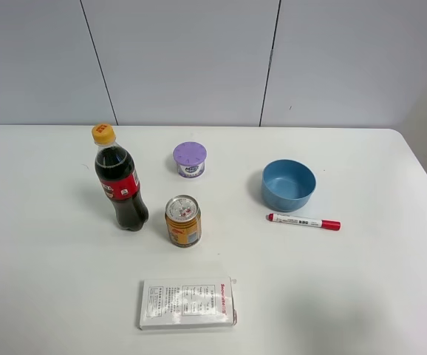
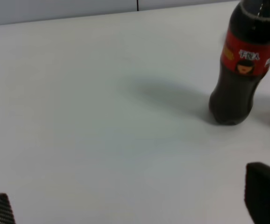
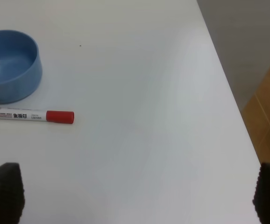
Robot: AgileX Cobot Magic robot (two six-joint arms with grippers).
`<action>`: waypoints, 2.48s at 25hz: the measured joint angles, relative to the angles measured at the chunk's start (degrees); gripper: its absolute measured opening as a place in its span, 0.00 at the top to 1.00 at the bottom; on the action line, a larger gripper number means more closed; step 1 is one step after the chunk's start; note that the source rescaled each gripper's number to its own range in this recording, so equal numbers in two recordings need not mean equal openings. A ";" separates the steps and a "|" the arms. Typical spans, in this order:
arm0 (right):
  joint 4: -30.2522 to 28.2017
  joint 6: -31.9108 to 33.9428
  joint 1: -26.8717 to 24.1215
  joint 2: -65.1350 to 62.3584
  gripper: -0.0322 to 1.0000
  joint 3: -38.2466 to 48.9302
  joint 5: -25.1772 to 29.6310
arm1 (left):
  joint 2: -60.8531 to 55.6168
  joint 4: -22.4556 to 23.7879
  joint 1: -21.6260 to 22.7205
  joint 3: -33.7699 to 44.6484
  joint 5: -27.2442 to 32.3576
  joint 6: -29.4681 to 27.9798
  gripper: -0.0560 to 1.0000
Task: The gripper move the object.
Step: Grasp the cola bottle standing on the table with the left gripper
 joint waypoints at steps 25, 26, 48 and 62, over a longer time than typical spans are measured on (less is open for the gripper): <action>0.00 0.00 0.00 0.00 0.00 0.00 0.00 | 11.98 -2.49 -2.91 -1.49 -1.86 -0.54 0.00; 0.00 0.00 0.00 0.00 0.00 0.00 0.00 | 14.76 -3.47 -3.51 -2.05 -3.58 -0.54 0.00; 0.00 0.00 0.00 0.00 0.00 0.00 0.00 | 40.50 -26.89 -7.98 -3.83 -8.66 10.17 0.00; 0.00 0.00 0.00 0.00 0.00 0.00 0.00 | 40.72 -28.67 -7.98 -3.04 -29.41 11.77 0.00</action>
